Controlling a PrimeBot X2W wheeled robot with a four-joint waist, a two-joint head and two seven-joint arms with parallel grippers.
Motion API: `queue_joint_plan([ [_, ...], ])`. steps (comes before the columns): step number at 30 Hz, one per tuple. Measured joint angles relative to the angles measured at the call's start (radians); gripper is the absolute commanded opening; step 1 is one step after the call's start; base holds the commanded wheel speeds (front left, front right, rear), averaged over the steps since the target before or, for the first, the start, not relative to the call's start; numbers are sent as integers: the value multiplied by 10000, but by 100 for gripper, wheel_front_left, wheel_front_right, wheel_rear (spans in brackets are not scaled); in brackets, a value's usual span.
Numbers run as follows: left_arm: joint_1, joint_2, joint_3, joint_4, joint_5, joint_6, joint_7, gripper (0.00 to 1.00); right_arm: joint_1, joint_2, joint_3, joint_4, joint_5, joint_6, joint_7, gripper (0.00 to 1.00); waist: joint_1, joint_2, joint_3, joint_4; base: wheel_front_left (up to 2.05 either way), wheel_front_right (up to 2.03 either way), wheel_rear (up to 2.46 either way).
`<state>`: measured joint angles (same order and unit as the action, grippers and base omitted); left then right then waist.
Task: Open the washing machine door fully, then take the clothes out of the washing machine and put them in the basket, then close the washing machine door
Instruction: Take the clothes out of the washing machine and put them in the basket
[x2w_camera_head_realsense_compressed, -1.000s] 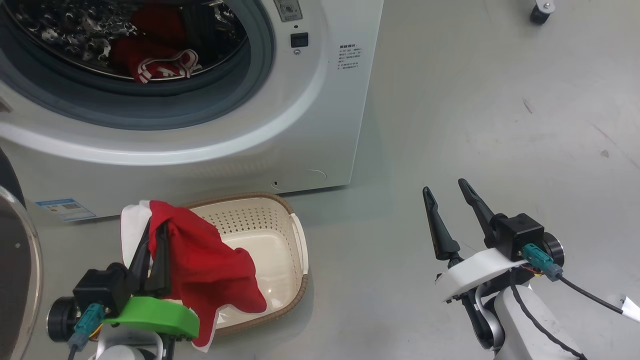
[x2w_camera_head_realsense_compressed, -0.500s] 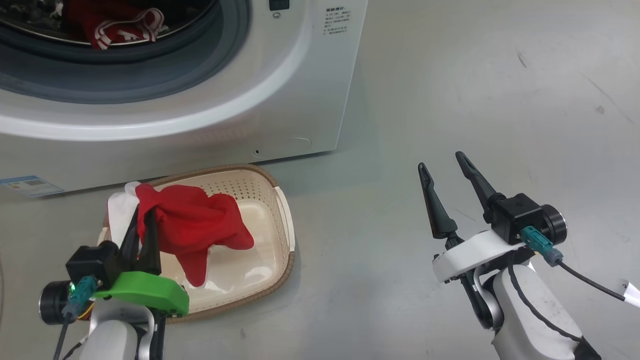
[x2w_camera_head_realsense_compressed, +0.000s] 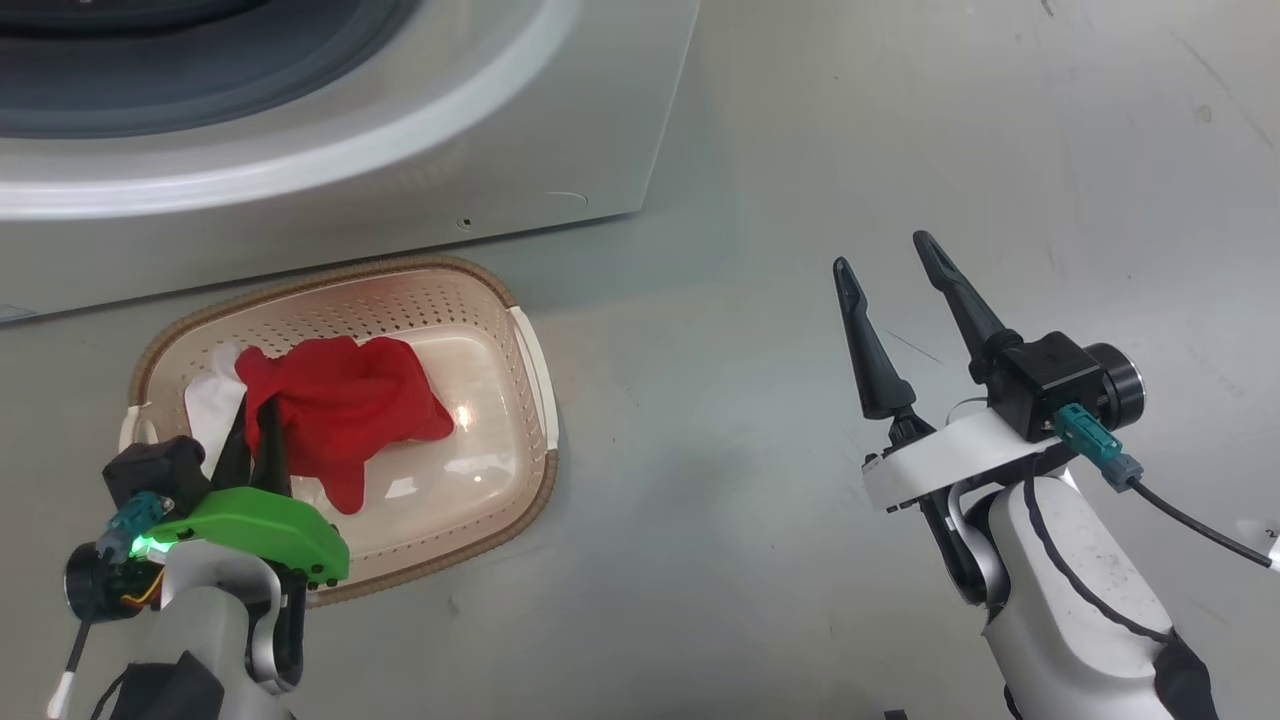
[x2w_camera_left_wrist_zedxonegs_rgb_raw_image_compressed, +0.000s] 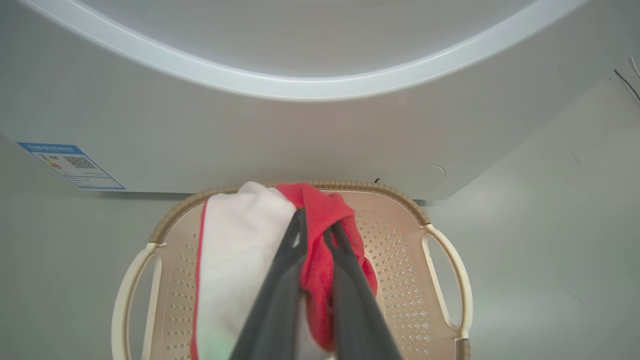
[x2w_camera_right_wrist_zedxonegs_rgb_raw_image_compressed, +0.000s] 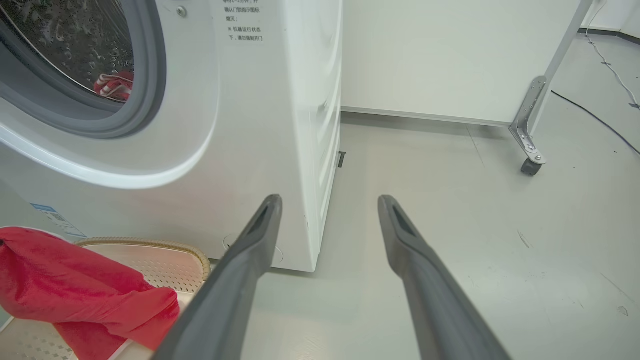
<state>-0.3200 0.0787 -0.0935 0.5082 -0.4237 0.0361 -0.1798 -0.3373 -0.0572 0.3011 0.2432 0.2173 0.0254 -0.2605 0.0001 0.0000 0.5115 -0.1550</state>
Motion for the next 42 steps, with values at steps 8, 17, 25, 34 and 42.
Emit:
queue_joint_plan([
  [8, -876, -12, -31, 1624, -203, -251, 119, 0, -146, 2, -40, -54, -4, 0, 0, 100, 0, 0, 694, -163, 0, 0, 0],
  [17, -1228, -25, 46, 3035, -337, -420, 125, 43, -435, 8, -13, -56, -82, 73, 0, 100, 0, 0, 976, -417, 0, 0, 0],
  [25, -1715, -69, 115, 3843, -491, -546, -23, 100, -438, 12, -10, 0, -77, 71, 0, 100, 0, 0, 955, -438, 0, 0, 0],
  [34, -1783, -98, 257, 4261, -529, -865, -481, 100, -424, 8, -25, 247, 192, 73, 0, 100, 0, 0, 390, -335, 0, 0, 0],
  [42, -1775, -207, 117, 4111, -479, -1120, -692, 100, -181, 10, -81, 573, 230, 75, 0, 100, -1, 0, -359, -60, 0, 0, 0],
])
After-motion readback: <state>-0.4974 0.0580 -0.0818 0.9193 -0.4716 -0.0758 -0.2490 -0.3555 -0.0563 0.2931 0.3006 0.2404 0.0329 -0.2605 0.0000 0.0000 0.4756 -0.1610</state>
